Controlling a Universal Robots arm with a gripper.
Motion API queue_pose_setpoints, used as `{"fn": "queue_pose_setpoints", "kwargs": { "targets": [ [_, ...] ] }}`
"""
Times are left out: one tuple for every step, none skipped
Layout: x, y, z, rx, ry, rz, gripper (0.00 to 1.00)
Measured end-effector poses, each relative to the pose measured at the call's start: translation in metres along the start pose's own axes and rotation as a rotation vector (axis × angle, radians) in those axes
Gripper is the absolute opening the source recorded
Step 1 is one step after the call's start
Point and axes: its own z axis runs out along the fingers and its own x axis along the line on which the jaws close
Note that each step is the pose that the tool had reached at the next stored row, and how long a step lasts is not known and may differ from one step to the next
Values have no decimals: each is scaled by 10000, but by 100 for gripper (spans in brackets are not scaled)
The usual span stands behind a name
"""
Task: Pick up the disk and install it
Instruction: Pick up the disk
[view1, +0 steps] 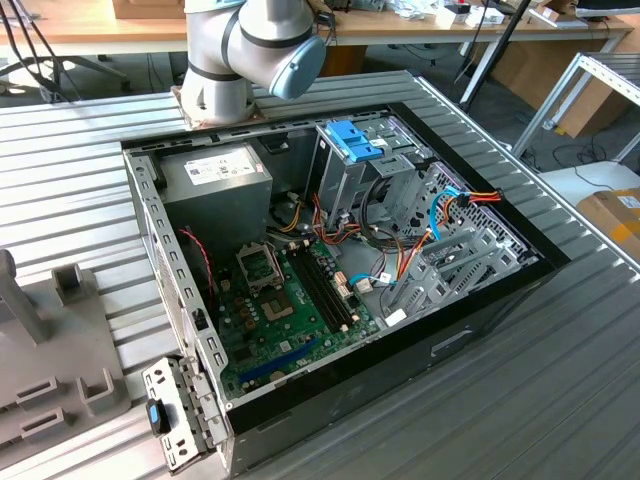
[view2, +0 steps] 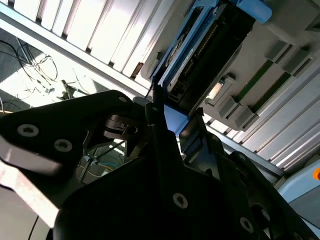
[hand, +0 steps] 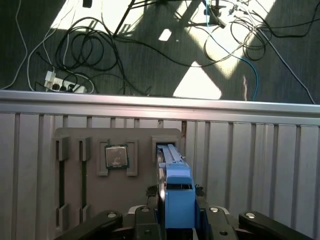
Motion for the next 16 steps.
{"fn": "queue_pose_setpoints", "kwargs": {
  "targets": [
    [0,0,-29,4,-11,0,36],
    [-1,1,-73,7,-30,0,36],
    [-1,1,-104,13,-46,0,36],
    [-2,1,-140,23,-71,0,36],
    [-2,1,-172,33,-93,-1,36],
    [-3,1,-194,42,-109,-1,36],
    [-3,1,-236,55,-134,-2,36],
    [-4,2,-273,63,-153,-1,36],
    [-4,2,-331,74,-178,-2,36],
    [-5,2,-421,85,-213,-2,36],
    [-6,2,-473,90,-233,-2,36],
    [-7,3,-529,95,-255,-2,36],
    [-7,3,-567,98,-270,-3,36],
    [-8,3,-590,99,-279,-2,36],
    [-8,3,-622,101,-293,-2,36],
    [-8,3,-648,103,-306,-3,36]
  ]
}}
